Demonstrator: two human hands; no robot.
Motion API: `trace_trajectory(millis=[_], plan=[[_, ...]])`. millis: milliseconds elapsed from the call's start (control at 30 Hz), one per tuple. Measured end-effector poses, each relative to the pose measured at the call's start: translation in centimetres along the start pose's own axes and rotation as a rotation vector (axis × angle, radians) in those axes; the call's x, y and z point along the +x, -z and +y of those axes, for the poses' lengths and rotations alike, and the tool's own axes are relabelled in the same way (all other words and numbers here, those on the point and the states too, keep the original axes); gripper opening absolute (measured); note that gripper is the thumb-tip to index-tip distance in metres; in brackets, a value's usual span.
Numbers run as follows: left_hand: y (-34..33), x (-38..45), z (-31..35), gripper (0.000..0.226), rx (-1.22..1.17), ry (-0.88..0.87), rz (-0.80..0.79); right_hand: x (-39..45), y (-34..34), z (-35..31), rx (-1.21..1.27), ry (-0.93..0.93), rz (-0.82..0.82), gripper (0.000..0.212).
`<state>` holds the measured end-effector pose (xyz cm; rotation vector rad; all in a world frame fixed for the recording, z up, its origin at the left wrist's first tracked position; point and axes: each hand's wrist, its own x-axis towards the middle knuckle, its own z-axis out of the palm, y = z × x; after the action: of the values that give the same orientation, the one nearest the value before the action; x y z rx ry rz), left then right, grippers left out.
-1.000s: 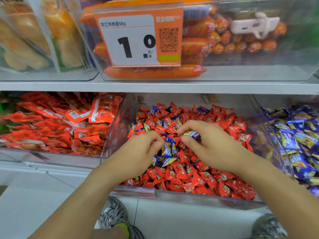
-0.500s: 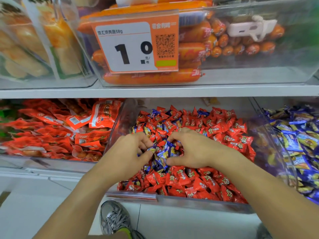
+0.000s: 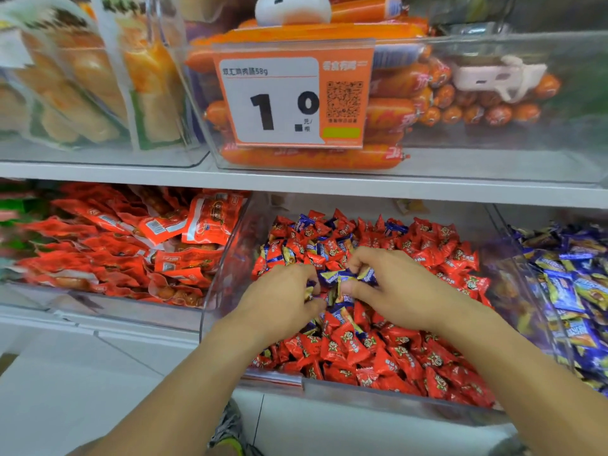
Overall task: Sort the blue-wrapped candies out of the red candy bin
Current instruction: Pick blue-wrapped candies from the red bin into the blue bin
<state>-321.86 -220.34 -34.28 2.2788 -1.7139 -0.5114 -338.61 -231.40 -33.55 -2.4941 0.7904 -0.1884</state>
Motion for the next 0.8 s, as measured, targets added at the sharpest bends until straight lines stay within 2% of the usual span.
trace_trajectory(millis=[200, 367, 467, 633, 733, 800], plan=[[0.3, 0.2, -0.3, 0.012, -0.051, 0.032, -0.005, -1.0, 1.1, 0.5, 0.092, -0.052, 0.084, 0.029], [2.3, -0.2, 0.9, 0.014, -0.352, 0.067, 0.128, -2.6, 2.5, 0.6, 0.250, -0.133, 0.164, 0.031], [2.7, -0.6, 2.5, 0.017, -0.635, 0.079, 0.029, -4.2, 3.5, 0.0, 0.425, -0.187, 0.166, 0.030], [1.6, -0.9, 7.8, 0.015, -0.906, 0.028, -0.039, -7.2, 4.9, -0.1, 0.590, -0.236, 0.250, 0.032], [0.6, -0.7, 11.2, 0.018, -0.989, 0.019, -0.044, -9.1, 5.9, 0.3, 0.623, -0.273, 0.304, 0.031], [0.0, -0.5, 13.4, 0.024, -0.999, -0.029, -0.059, -10.4, 6.6, 0.9, 0.629, -0.256, 0.314, 0.023]])
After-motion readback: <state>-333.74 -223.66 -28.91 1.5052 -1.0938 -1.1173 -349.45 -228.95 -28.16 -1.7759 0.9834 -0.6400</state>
